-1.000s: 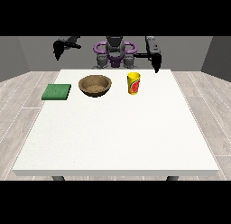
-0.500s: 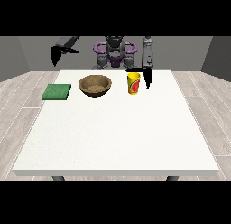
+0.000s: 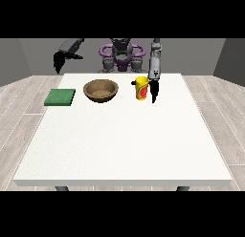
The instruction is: Pick the cup and pour the ball into the bowl, then pick the bowl and place it on the pad
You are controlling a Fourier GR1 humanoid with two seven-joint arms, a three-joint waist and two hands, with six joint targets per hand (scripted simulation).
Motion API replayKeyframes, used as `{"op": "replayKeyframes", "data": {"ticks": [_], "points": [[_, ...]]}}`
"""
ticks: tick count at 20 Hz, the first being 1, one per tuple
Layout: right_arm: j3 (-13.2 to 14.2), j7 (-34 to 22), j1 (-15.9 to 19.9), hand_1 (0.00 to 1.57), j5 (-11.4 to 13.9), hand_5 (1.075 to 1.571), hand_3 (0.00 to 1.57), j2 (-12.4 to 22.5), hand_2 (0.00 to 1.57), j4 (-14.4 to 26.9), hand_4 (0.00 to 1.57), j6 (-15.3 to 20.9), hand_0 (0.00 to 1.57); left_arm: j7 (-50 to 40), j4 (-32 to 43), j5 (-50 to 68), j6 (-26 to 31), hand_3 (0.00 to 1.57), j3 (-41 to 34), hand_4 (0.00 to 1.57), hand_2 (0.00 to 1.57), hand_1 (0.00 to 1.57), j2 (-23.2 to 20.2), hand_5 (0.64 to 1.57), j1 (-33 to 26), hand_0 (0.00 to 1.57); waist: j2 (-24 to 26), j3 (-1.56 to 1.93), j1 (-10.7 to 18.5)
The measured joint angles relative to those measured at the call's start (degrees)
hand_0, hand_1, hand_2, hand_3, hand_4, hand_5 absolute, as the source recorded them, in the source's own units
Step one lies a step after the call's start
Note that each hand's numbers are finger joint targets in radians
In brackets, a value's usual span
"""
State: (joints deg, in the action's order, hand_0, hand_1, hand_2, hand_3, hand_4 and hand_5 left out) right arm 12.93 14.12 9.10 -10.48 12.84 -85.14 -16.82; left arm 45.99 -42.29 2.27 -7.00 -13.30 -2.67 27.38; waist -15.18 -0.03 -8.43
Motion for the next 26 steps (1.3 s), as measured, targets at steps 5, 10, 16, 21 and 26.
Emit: {"op": "replayKeyframes", "data": {"ticks": [5, 10, 16, 21, 26], "points": [[-0.89, -1.21, -0.1, 0.0, 0.22, 1.57, 0.0, -0.29, 0.0, -2.46, 0.0, 0.19, 0.0, 4.64, 5.45, 0.5, -1.11, 0.89, -1.45, 1.47, 1.1, 1.02, -0.48, 0.776, 1.64, 1.02, -0.32, 0.41, -1.19], [1.46, -0.78, 2.19, 0.0, -1.72, 1.57, 0.0, 2.59, 0.0, -0.89, 0.0, -1.94, 0.0, 7.88, 3.25, -5.44, -11.32, 1.57, 0.94, 1.47, 1.57, 1.32, -0.77, 1.246, -0.22, 1.32, -1.47, 1.23, -2.74], [2.94, -2.75, 1.95, 0.0, -3.23, 1.569, 0.0, 4.64, 0.0, 0.9, 0.0, -3.56, 0.0, 5.51, 3.32, -8.76, -17.68, 1.57, 2.17, 1.49, 1.57, 1.31, -0.06, 1.277, -0.62, 1.31, 1.08, 0.81, -3.22], [4.0, -3.4, 0.33, 0.0, -2.9, 1.569, 0.0, 5.29, 0.0, 6.38, 0.0, -3.95, 0.0, -4.85, 3.91, -15.86, -20.08, 1.57, 7.08, 1.57, 1.57, 1.44, -4.97, 1.321, 0.6, 1.44, 8.27, 0.37, -0.49], [4.31, -2.74, -0.14, 0.0, -2.74, 1.568, 0.0, 5.16, 0.0, 9.7, 0.0, -4.39, 0.0, -17.04, 4.81, -22.77, -19.45, 1.57, 9.92, 1.57, 1.57, 1.46, -15.04, 1.294, 6.79, 1.46, 11.56, 0.27, 0.54]]}}
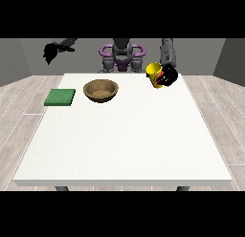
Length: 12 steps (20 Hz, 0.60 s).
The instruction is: Pick the cup and pour the ball into the bowl, then pick the bowl and place it on the pad
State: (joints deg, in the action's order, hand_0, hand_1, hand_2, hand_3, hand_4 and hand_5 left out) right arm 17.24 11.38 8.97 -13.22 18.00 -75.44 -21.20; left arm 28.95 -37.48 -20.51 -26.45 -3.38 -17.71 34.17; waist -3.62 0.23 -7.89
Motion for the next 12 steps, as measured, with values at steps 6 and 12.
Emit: {"op": "replayKeyframes", "data": {"ticks": [6, 12], "points": [[0.63, 1.48, 0.67, 0.0, 0.63, 1.569, 0.0, 0.25, 0.0, 4.9, 0.0, -0.18, 0.0, -13.61, -0.3, -8.67, -0.19, 1.57, 5.66, 1.57, 1.57, 1.49, -1.09, 1.274, 6.43, 1.49, 1.97, -0.12, 1.26], [2.06, 3.89, 1.02, 0.0, 0.59, 1.569, 0.0, 1.65, 0.0, 9.67, 0.0, -1.57, 0.0, -23.49, -2.06, -16.14, -0.77, 1.57, 10.06, 1.51, 1.57, 1.5, 1.31, 1.245, 9.27, 1.5, 3.25, -0.17, 2.26]]}}
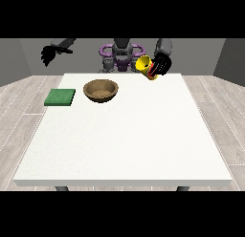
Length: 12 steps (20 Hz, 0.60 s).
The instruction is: Pick the cup and pour the ball into the bowl, then pick the bowl and place it on the pad
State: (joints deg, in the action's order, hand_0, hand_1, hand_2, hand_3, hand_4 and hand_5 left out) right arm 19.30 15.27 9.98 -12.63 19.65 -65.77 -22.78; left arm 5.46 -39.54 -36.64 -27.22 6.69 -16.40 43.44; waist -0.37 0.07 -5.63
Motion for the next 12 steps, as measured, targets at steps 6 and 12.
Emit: {"op": "replayKeyframes", "data": {"ticks": [6, 12], "points": [[-0.37, -0.17, 0.49, 0.0, -0.29, 1.57, 0.0, 0.55, 0.0, 1.48, 0.0, -1.79, 0.0, -11.05, 1.95, -12.26, -1.68, 1.57, 6.88, 1.57, 1.57, 1.55, 1.4, 1.203, 4.43, 1.55, 1.63, 0.02, -1.85], [1.08, 0.35, 0.96, 0.0, -1.04, 1.571, 0.0, 2.65, 0.0, 5.03, 0.0, -3.64, 0.0, -20.05, 3.52, -26.3, 1.21, 1.57, 16.83, 1.51, 1.57, 1.49, 4.44, 1.316, 9.03, 1.49, 3.58, 0.08, -1.43]]}}
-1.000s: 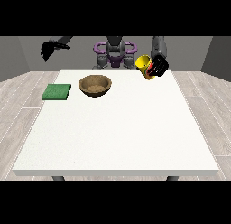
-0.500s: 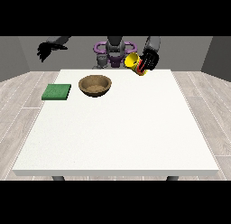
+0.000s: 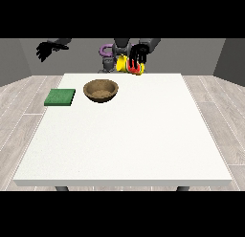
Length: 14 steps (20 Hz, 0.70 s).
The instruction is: Pick the cup and pour the ball into the bowl, then pick the bowl and place it on the pad
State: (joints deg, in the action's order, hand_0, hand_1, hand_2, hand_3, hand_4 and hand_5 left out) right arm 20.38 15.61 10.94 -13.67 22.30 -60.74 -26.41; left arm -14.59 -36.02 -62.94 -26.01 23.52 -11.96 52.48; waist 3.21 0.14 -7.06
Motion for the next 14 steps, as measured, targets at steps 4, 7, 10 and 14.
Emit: {"op": "replayKeyframes", "data": {"ticks": [4, 7, 10, 14], "points": [[0.08, 0.84, 0.96, 0.0, 0.52, 1.571, 0.0, 0.53, 0.0, 1.59, 0.0, -0.13, 0.0, -3.58, 1.2, -8.11, 4.52, 1.57, 6.66, 1.57, 1.57, 1.49, 3.59, 1.019, 2.84, 1.49, -0.53, 0.0, -0.08], [-0.23, 1.06, 1.45, 0.0, 0.79, 1.57, 0.0, 0.03, 0.0, 2.23, 0.0, 0.12, 0.0, -4.95, 2.71, -14.05, 8.86, 1.57, 11.9, 1.56, 1.57, 1.53, 5.29, 1.164, 4.47, 1.53, -0.13, 0.0, -0.32], [-0.58, 0.9, 1.61, 0.0, 0.78, 1.571, 0.0, -0.47, 0.0, 2.67, 0.0, -0.05, 0.0, -5.96, 4.26, -19.93, 12.4, 1.57, 16.99, 1.49, 1.57, 1.5, 6.26, 1.236, 5.3, 1.5, 0.35, -0.02, -0.48], [0.11, 1.44, 1.81, 0.0, 0.5, 1.571, 0.0, 0.69, 0.0, 3.9, 0.0, -0.93, 0.0, -7.19, 5.4, -26.3, 17.11, 1.57, 21.92, 1.53, 1.57, 1.45, 7.84, 1.143, 6.59, 1.45, 0.28, -0.05, -0.01]]}}
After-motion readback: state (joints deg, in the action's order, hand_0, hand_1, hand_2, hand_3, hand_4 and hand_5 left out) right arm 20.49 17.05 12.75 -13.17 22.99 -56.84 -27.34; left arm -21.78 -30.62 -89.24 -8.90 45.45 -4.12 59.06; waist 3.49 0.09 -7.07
